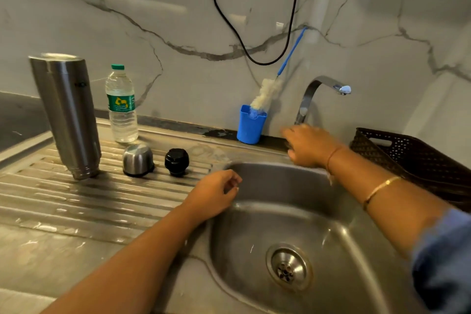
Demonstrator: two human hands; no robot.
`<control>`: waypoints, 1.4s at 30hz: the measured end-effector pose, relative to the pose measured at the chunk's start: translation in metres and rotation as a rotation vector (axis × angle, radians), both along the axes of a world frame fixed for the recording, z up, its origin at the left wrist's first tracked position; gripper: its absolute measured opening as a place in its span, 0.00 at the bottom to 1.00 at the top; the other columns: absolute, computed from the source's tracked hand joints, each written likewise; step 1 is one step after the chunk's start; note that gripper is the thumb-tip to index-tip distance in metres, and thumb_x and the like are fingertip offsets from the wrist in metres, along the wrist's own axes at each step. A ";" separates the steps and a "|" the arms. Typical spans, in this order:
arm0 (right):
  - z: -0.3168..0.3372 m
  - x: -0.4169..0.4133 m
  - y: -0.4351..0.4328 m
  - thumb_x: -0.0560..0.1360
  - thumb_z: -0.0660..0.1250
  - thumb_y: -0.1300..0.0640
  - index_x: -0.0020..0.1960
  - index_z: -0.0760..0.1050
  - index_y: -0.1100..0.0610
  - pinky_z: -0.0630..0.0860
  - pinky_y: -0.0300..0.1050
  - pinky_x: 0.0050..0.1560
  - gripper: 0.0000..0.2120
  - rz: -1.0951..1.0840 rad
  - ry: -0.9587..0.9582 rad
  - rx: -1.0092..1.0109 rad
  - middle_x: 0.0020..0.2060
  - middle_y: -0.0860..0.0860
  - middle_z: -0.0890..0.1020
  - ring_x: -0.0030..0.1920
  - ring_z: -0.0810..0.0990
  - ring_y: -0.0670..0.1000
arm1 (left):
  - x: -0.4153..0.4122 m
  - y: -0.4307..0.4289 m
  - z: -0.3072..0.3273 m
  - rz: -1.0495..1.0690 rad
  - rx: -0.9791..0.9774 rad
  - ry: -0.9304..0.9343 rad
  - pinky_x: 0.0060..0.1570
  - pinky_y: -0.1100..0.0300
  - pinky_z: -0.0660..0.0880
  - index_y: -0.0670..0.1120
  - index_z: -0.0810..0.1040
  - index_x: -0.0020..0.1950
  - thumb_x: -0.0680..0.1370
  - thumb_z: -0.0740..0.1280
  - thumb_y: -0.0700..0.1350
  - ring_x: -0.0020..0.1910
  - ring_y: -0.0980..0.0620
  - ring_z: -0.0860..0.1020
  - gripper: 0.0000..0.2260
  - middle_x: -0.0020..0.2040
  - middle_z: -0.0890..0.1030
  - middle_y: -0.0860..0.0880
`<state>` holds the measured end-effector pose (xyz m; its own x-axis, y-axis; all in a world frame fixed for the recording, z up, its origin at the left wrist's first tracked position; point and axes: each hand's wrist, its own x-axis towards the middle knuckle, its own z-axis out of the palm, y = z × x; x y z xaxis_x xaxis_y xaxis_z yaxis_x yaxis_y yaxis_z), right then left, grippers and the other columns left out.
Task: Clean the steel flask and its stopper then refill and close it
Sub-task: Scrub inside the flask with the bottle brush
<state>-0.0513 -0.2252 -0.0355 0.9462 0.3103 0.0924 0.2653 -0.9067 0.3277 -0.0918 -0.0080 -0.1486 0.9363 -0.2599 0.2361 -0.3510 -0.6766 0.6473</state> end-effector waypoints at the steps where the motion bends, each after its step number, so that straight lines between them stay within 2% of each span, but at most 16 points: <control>1: 0.011 0.009 0.000 0.76 0.61 0.56 0.66 0.66 0.56 0.74 0.50 0.54 0.19 -0.005 -0.008 0.006 0.60 0.57 0.75 0.56 0.74 0.56 | 0.004 0.002 -0.002 0.004 0.002 0.003 0.51 0.62 0.75 0.52 0.77 0.57 0.78 0.65 0.44 0.48 0.57 0.76 0.09 0.50 0.78 0.54; 5: 0.048 0.044 0.002 0.75 0.62 0.56 0.68 0.65 0.58 0.72 0.52 0.55 0.22 -0.004 -0.160 -0.139 0.59 0.58 0.74 0.57 0.73 0.58 | 0.017 0.005 -0.009 0.047 -0.081 0.010 0.54 0.58 0.75 0.51 0.78 0.54 0.77 0.65 0.43 0.48 0.55 0.78 0.07 0.49 0.80 0.53; 8: 0.072 0.068 0.004 0.74 0.61 0.57 0.66 0.66 0.59 0.64 0.57 0.64 0.21 -0.063 -0.286 -0.328 0.63 0.60 0.71 0.63 0.68 0.59 | 0.023 0.005 -0.012 0.087 -0.138 -0.005 0.52 0.60 0.75 0.50 0.78 0.53 0.77 0.65 0.42 0.46 0.54 0.78 0.07 0.47 0.80 0.52; 12: 0.091 0.098 0.010 0.75 0.59 0.56 0.72 0.62 0.62 0.56 0.60 0.70 0.26 -0.160 -0.393 -0.460 0.70 0.61 0.63 0.71 0.59 0.59 | 0.026 0.005 -0.017 0.087 -0.143 -0.050 0.50 0.61 0.74 0.49 0.78 0.54 0.76 0.65 0.42 0.44 0.55 0.77 0.07 0.45 0.79 0.53; 16: 0.102 0.117 0.020 0.78 0.55 0.54 0.73 0.63 0.59 0.49 0.64 0.72 0.24 -0.225 -0.396 -0.600 0.76 0.60 0.53 0.76 0.47 0.58 | 0.028 0.005 -0.020 0.094 -0.154 -0.060 0.52 0.59 0.74 0.49 0.78 0.54 0.76 0.65 0.43 0.45 0.55 0.77 0.08 0.47 0.80 0.52; 20: 0.109 0.122 0.028 0.79 0.52 0.53 0.73 0.63 0.55 0.44 0.69 0.71 0.23 -0.289 -0.329 -0.744 0.76 0.57 0.54 0.76 0.44 0.58 | 0.028 0.005 -0.020 0.098 -0.146 -0.062 0.51 0.59 0.75 0.50 0.78 0.54 0.77 0.65 0.44 0.46 0.55 0.77 0.08 0.48 0.79 0.52; 22: 0.112 0.123 0.031 0.79 0.52 0.53 0.73 0.64 0.54 0.43 0.71 0.69 0.23 -0.311 -0.304 -0.778 0.75 0.55 0.59 0.76 0.46 0.58 | 0.028 0.005 -0.020 0.099 -0.139 -0.062 0.52 0.58 0.75 0.50 0.78 0.55 0.77 0.64 0.44 0.46 0.55 0.77 0.08 0.48 0.79 0.52; 24: 0.116 0.122 0.031 0.78 0.53 0.54 0.69 0.69 0.52 0.43 0.72 0.69 0.21 -0.299 -0.303 -0.798 0.71 0.54 0.65 0.75 0.53 0.57 | 0.028 0.005 -0.020 0.101 -0.138 -0.065 0.52 0.58 0.75 0.50 0.78 0.55 0.77 0.64 0.44 0.46 0.55 0.77 0.08 0.48 0.79 0.52; 28: 0.127 0.114 0.025 0.77 0.54 0.53 0.64 0.72 0.51 0.47 0.69 0.70 0.17 -0.154 -0.377 -0.862 0.63 0.54 0.72 0.66 0.68 0.56 | 0.027 0.005 -0.019 0.101 -0.128 -0.065 0.52 0.57 0.74 0.50 0.78 0.55 0.77 0.64 0.44 0.46 0.54 0.77 0.08 0.48 0.79 0.52; 30: 0.133 0.109 0.020 0.77 0.55 0.54 0.65 0.70 0.52 0.50 0.67 0.70 0.17 -0.098 -0.419 -0.877 0.63 0.54 0.72 0.64 0.70 0.57 | 0.027 0.005 -0.019 0.103 -0.127 -0.065 0.53 0.57 0.74 0.50 0.79 0.55 0.76 0.64 0.44 0.47 0.54 0.77 0.09 0.48 0.79 0.51; 32: 0.139 0.104 0.017 0.77 0.57 0.55 0.66 0.67 0.54 0.57 0.62 0.69 0.18 -0.055 -0.453 -0.851 0.63 0.56 0.72 0.63 0.71 0.58 | 0.027 0.006 -0.019 0.109 -0.124 -0.062 0.53 0.57 0.74 0.50 0.79 0.55 0.76 0.64 0.44 0.47 0.54 0.77 0.09 0.48 0.79 0.52; 35: 0.150 0.091 0.012 0.76 0.60 0.56 0.66 0.65 0.58 0.71 0.53 0.57 0.19 0.002 -0.482 -0.743 0.59 0.59 0.74 0.56 0.75 0.58 | 0.027 0.005 -0.018 0.103 -0.112 -0.059 0.52 0.59 0.74 0.51 0.78 0.55 0.77 0.64 0.44 0.47 0.56 0.76 0.08 0.48 0.79 0.53; 38: 0.155 0.079 0.012 0.76 0.59 0.55 0.65 0.64 0.55 0.71 0.48 0.49 0.18 0.006 -0.467 -0.752 0.56 0.56 0.76 0.53 0.76 0.56 | 0.026 0.005 -0.017 0.100 -0.104 -0.053 0.53 0.59 0.74 0.52 0.78 0.55 0.77 0.64 0.44 0.47 0.57 0.76 0.08 0.48 0.78 0.54; 42: 0.151 0.067 0.015 0.78 0.56 0.54 0.59 0.73 0.52 0.68 0.46 0.49 0.13 -0.032 -0.410 -0.912 0.54 0.52 0.76 0.53 0.74 0.53 | 0.025 0.005 -0.016 0.097 -0.105 -0.057 0.54 0.59 0.75 0.51 0.78 0.55 0.77 0.64 0.44 0.48 0.57 0.76 0.08 0.49 0.78 0.54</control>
<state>0.0153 -0.2101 0.1150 0.9035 0.4005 0.1528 -0.0443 -0.2674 0.9626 -0.0666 -0.0026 -0.1650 0.9403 -0.1396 0.3103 -0.3249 -0.6387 0.6975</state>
